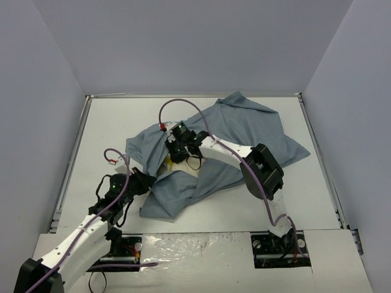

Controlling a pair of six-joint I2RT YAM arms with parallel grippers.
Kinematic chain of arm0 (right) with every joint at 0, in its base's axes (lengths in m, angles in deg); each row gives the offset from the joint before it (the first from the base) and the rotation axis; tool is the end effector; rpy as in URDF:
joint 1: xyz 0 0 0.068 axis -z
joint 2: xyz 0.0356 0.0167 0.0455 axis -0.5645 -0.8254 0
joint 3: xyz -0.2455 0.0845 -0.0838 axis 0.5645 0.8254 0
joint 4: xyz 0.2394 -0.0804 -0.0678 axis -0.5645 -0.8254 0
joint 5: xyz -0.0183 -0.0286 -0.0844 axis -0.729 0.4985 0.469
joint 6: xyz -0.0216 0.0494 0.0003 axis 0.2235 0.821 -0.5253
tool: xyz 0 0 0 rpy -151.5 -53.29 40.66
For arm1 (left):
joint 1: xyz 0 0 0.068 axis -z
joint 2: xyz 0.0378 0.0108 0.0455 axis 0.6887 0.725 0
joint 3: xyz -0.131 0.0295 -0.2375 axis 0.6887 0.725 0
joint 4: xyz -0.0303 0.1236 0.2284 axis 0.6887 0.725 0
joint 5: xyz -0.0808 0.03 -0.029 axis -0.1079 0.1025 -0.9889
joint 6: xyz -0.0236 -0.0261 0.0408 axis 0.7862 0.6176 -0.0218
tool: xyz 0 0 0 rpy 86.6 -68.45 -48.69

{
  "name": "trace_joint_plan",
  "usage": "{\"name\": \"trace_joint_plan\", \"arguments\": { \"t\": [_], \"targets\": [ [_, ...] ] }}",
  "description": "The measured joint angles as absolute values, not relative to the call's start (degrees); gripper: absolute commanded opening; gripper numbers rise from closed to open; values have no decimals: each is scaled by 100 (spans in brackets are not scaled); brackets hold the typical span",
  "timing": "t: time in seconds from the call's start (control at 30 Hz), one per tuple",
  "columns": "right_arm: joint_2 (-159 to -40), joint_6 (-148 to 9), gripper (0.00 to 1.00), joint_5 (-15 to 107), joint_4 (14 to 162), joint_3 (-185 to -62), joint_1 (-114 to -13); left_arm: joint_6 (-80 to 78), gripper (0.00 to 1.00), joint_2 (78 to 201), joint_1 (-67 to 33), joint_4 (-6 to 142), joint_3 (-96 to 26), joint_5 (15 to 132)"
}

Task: Remove the pillowcase from the pillow

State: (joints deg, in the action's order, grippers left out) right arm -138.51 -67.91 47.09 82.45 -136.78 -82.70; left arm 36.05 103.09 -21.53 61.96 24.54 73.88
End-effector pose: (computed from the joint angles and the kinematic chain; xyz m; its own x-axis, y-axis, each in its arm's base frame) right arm 0.3162 0.3610 0.2008 -0.5129 -0.3625 -0.7781 -0.7356 0.6528 0.1808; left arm 0.1510 -0.0663 0.1909 -0.5590 -0.5820 -0.5906 0.1021 0.6586 -0.7456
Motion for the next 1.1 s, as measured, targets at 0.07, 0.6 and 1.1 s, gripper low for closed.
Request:
{"name": "trace_joint_plan", "arguments": {
  "t": [0.07,0.6,1.1],
  "targets": [
    [-13884,-6904,0,4033,8015,-13909,-7964,3658,2,10340,-2153,6045,2627,7342],
    [-13862,-6941,0,1725,7889,-14659,-6085,3553,2,11247,-1912,5748,2747,6863],
    [-12544,-9022,0,1349,6955,-13116,-7326,2740,87,12974,-1971,5798,-241,6780]
  ]
}}
